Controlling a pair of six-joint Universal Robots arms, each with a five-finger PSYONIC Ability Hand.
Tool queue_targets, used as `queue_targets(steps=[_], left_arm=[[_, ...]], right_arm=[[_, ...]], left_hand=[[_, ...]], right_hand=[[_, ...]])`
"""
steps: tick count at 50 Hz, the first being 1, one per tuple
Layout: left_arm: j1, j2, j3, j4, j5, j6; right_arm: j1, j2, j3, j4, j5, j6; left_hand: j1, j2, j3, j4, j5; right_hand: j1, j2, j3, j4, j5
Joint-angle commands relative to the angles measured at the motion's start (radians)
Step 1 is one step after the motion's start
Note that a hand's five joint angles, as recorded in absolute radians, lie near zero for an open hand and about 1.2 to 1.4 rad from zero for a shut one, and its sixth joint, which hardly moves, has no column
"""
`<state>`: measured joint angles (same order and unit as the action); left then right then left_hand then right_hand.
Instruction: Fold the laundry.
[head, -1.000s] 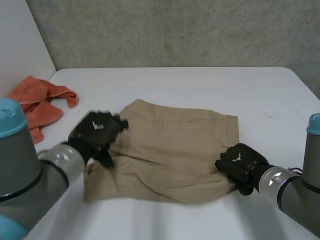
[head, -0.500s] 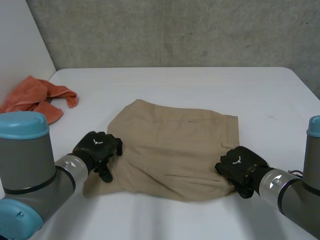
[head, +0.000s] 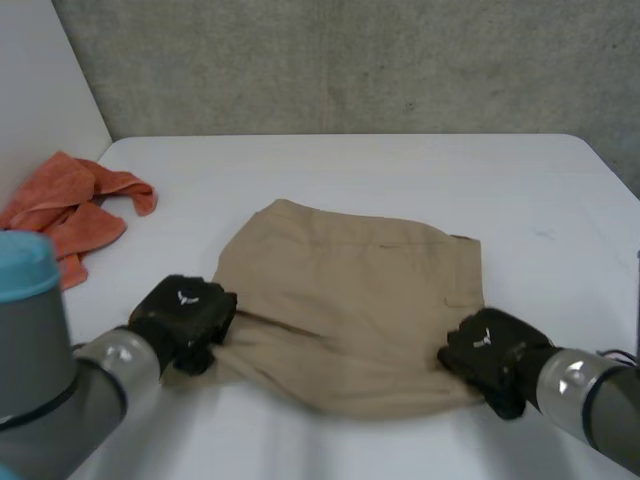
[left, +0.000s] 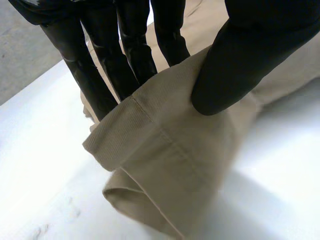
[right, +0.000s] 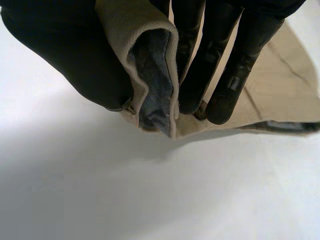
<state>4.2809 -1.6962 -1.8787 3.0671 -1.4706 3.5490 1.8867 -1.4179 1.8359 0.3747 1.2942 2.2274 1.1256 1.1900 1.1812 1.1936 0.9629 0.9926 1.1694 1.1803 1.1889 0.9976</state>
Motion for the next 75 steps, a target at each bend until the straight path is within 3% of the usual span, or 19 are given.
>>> queue_targets(steps=[1, 4, 8, 16, 20, 25, 29, 34, 39, 40, 44, 51, 58, 62, 69, 75], left_arm=[[-0.044, 0.179, -0.140, -0.287, 0.001, 0.114], [-0.058, 0.182, -0.152, -0.312, 0.003, 0.137], [-0.069, 0.170, -0.120, -0.237, 0.003, 0.139], [-0.078, 0.003, 0.021, 0.140, -0.005, 0.156], [-0.079, -0.137, 0.122, 0.320, -0.025, 0.178], [-0.088, -0.333, 0.271, 0.482, -0.031, 0.299], [-0.093, -0.457, 0.361, 0.555, -0.024, 0.387], [-0.098, -0.580, 0.449, 0.631, -0.024, 0.418], [-0.101, -0.654, 0.490, 0.700, -0.020, 0.413], [-0.101, -0.666, 0.497, 0.729, -0.020, 0.418], [-0.102, -0.674, 0.501, 0.801, -0.022, 0.422], [-0.099, -0.565, 0.480, 0.817, -0.034, 0.404], [-0.093, -0.392, 0.340, 0.779, -0.027, 0.346], [-0.090, -0.320, 0.248, 0.724, -0.027, 0.300], [-0.093, -0.252, 0.124, 0.613, -0.025, 0.191], [-0.096, -0.224, 0.082, 0.576, -0.030, 0.091]], right_arm=[[-0.032, -0.061, 0.037, 0.274, -0.015, -0.172], [-0.058, -0.069, 0.025, 0.271, -0.021, -0.184], [-0.078, -0.069, -0.010, 0.170, -0.042, -0.129], [-0.080, 0.037, -0.098, -0.058, -0.035, 0.054], [-0.070, 0.063, -0.136, -0.189, 0.029, 0.098], [-0.070, 0.141, -0.181, -0.342, 0.108, 0.107], [-0.067, 0.226, -0.221, -0.454, 0.152, 0.100], [-0.058, 0.345, -0.297, -0.499, 0.198, 0.095], [-0.055, 0.448, -0.379, -0.497, 0.249, 0.095], [-0.055, 0.467, -0.395, -0.497, 0.264, 0.097], [-0.052, 0.465, -0.412, -0.510, 0.281, 0.110], [-0.063, 0.367, -0.400, -0.589, 0.287, 0.213], [-0.070, 0.136, -0.322, -0.602, 0.264, 0.336], [-0.073, 0.044, -0.258, -0.527, 0.214, 0.339], [-0.109, -0.016, -0.117, -0.235, 0.088, 0.380], [-0.135, -0.021, 0.067, -0.370, 0.017, 0.455]], left_hand=[[0.271, 0.206, 0.215, 0.203, 0.259], [0.271, 0.206, 0.215, 0.203, 0.259], [0.271, 0.206, 0.215, 0.203, 0.259], [0.271, 0.206, 0.215, 0.203, 0.259], [0.271, 0.206, 0.215, 0.203, 0.259], [0.239, 0.174, 0.183, 0.171, 0.227], [0.230, 0.166, 0.174, 0.162, 0.218], [0.171, 0.107, 0.116, 0.103, 0.160], [-0.057, -0.122, -0.113, -0.125, -0.069], [-0.218, -0.282, -0.273, -0.286, -0.229], [-0.951, -1.015, -1.007, -1.019, -0.963], [-0.951, -1.015, -1.007, -1.019, -0.963], [-0.951, -1.015, -1.007, -1.019, -0.963], [-0.950, -1.015, -1.006, -1.018, -0.962], [-0.947, -1.012, -1.003, -1.015, -0.959], [-0.941, -1.006, -0.997, -1.009, -0.953]], right_hand=[[0.404, 0.227, 0.216, 0.207, 0.224], [0.404, 0.227, 0.216, 0.207, 0.224], [0.404, 0.227, 0.216, 0.207, 0.224], [0.404, 0.227, 0.216, 0.207, 0.224], [0.404, 0.227, 0.216, 0.207, 0.224], [0.404, 0.227, 0.216, 0.207, 0.224], [0.404, 0.227, 0.216, 0.207, 0.224], [0.404, 0.227, 0.216, 0.207, 0.224], [0.404, 0.227, 0.216, 0.207, 0.224], [0.358, 0.181, 0.170, 0.162, 0.179], [-0.818, -0.995, -1.006, -1.014, -0.998], [-0.818, -0.995, -1.006, -1.014, -0.998], [-0.818, -0.995, -1.006, -1.014, -0.998], [-0.818, -0.995, -1.006, -1.014, -0.998], [-0.818, -0.995, -1.006, -1.014, -0.998], [-0.776, -0.953, -0.963, -0.972, -0.955]])
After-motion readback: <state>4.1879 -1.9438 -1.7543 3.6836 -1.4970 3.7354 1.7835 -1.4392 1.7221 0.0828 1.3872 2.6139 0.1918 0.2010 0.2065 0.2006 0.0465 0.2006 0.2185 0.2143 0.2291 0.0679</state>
